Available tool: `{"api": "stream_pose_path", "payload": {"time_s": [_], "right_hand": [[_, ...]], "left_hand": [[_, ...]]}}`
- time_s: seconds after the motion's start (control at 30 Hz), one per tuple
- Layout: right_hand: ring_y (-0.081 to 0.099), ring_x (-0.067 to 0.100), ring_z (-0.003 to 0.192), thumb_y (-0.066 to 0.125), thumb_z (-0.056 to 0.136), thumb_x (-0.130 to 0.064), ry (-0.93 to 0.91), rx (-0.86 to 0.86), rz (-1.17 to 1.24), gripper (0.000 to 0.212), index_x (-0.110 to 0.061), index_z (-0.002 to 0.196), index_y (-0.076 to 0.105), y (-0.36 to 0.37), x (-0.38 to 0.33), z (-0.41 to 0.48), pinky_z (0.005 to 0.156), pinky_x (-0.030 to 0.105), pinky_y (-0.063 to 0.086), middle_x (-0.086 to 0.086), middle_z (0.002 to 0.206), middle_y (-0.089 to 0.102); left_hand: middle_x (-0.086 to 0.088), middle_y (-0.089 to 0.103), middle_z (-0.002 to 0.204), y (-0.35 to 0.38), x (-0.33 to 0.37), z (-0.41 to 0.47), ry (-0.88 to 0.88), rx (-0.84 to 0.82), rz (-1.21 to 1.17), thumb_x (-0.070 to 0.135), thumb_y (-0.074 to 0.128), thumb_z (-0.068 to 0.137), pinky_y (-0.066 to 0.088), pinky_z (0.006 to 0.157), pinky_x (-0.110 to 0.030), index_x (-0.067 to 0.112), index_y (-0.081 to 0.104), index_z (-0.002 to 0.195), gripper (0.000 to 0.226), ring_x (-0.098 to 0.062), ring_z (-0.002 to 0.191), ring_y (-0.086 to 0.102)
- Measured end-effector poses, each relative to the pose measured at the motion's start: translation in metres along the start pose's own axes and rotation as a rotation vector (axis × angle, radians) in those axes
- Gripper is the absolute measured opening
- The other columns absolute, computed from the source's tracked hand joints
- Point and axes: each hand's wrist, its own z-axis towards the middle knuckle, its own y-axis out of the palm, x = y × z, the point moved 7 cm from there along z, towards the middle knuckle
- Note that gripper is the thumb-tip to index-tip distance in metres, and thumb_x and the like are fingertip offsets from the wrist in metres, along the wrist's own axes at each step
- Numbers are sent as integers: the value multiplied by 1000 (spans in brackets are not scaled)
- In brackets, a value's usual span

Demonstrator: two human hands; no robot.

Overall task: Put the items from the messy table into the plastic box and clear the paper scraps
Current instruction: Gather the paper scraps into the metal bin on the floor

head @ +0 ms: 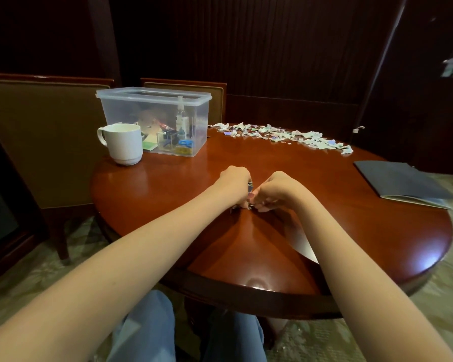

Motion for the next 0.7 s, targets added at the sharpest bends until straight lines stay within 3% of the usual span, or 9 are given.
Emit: {"api": "stream_pose_path", "payload": {"time_s": [0.07,0.17,0.27,0.33,0.4,0.5,0.6,0.7], "right_hand": [[63,18,73,60,85,4,18,4,-15,27,12,111,63,0,2,1,89,36,53,19,97,69],[62,18,66,59,81,8,10,16,7,28,13,109,63,0,1,1,89,36,55,14,77,64],[62,17,72,60,81,7,2,9,-2,21,4,100,68,1,-1,-2,93,37,53,14,83,64],[64,21,75,62,81,7,-15,7,62,22,8,102,66,1,-4,-3,87,37,56,17,88,65],[63,23,77,61,83,8,-25,-17,175,11,9,93,66,3,-8,-6,76,31,55,18,87,65],[64,24,79,57,84,12,-67,-23,368,12,4,77,62,6,-16,-10,61,23,56,17,85,63],[62,21,71,56,83,17,-108,-40,544,20,13,101,62,12,-26,-11,50,20,55,18,86,62],[61,20,68,54,83,18,-116,-84,673,26,13,109,60,19,-40,-10,47,17,55,15,78,61]], "left_hand": [[-9,63,114,1,3,2,1,8,24,19,70,82,43,72,-24,8,61,117,38,-24,102,60],[-8,60,97,5,4,2,-17,18,5,21,62,87,43,68,-23,7,63,113,30,-22,86,57],[-8,58,97,8,0,2,-59,-5,-63,29,58,90,42,67,-23,7,61,116,34,-22,86,57],[-9,60,97,9,-9,4,-96,-46,-153,28,59,89,41,62,-23,6,63,112,32,-23,88,57],[-11,61,94,10,-20,5,-138,-79,-310,21,59,88,37,59,-23,6,65,105,24,-25,90,58],[-11,57,102,10,-36,4,-238,-102,-646,0,54,88,39,65,-23,1,61,117,30,-20,97,53],[-8,54,92,3,-49,3,-305,-85,-916,-14,44,86,43,59,-21,4,61,114,37,-18,85,53],[-9,54,83,-5,-62,-1,-327,-108,-1082,-14,39,89,48,51,-20,6,60,110,36,-15,72,54]]}}
